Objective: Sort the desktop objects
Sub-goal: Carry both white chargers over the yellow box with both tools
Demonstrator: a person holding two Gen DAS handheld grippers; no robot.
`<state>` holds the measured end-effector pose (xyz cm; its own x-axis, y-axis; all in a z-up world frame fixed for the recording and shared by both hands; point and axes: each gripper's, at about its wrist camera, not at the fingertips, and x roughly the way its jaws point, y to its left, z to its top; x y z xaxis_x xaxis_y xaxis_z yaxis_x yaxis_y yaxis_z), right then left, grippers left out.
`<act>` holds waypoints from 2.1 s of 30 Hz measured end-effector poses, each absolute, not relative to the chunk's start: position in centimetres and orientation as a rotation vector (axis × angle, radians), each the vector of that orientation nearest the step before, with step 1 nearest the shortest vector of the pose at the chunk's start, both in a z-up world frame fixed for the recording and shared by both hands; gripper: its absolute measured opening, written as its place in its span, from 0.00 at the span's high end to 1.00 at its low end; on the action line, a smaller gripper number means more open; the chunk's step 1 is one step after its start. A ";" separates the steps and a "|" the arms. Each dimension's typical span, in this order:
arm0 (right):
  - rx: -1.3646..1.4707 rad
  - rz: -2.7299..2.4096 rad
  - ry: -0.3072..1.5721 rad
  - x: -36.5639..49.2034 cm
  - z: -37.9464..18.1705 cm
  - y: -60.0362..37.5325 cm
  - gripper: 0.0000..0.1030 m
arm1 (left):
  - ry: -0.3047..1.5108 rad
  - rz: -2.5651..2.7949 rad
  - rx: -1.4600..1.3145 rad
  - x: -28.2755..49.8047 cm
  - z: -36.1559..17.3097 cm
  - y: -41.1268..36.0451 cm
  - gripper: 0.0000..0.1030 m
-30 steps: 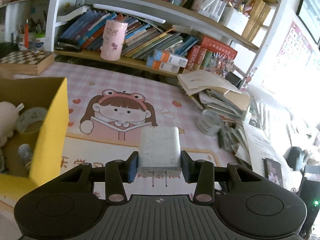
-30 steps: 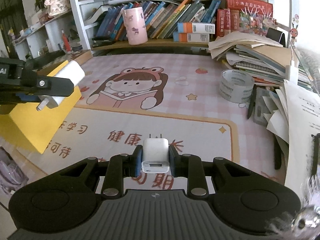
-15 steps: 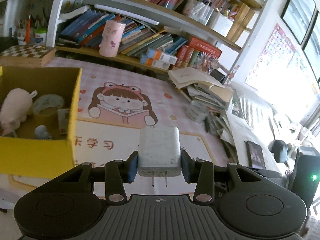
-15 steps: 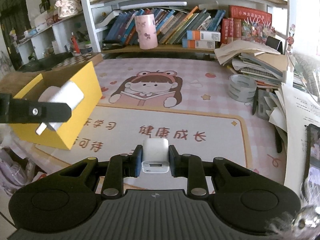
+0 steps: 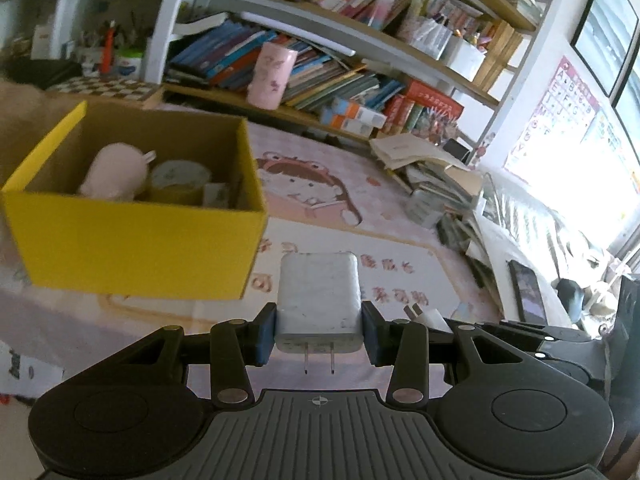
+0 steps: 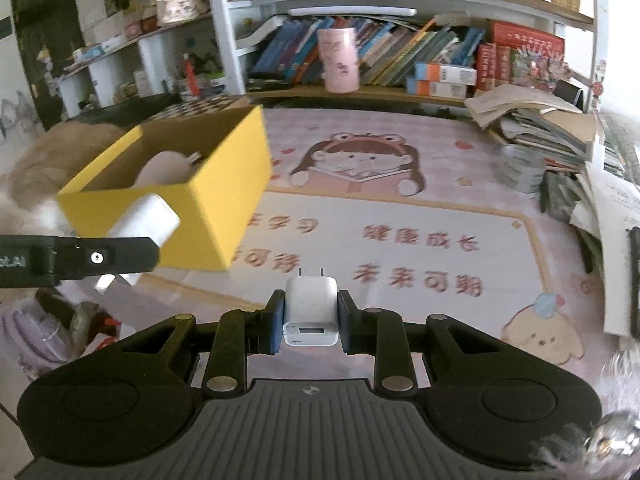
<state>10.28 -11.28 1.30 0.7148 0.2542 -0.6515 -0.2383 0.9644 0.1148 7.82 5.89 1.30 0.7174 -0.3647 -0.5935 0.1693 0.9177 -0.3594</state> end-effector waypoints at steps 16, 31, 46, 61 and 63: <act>-0.021 0.338 0.737 6.0 1.1 -5.0 0.77 | 0.709 -0.234 -0.323 2.5 0.4 11.3 0.59; -0.093 0.475 0.739 5.7 1.2 -0.5 0.77 | 0.673 -0.117 -0.385 -0.3 0.5 14.8 0.59; -0.108 0.530 0.748 5.7 1.1 0.8 0.77 | 0.683 -0.091 -0.393 -0.6 0.5 15.8 0.59; -0.092 0.531 0.712 9.6 2.3 -0.6 0.77 | 0.624 -0.087 -0.399 3.8 1.9 15.0 0.59; -0.091 0.547 0.685 10.9 3.0 -0.6 0.77 | 0.596 -0.072 -0.398 5.0 2.6 15.2 0.59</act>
<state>10.87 -0.55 2.96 0.6400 0.4496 -0.6231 -0.5082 0.8559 0.0955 5.02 15.18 2.62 0.8276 -0.1792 -0.5319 -0.0477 0.9218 -0.3847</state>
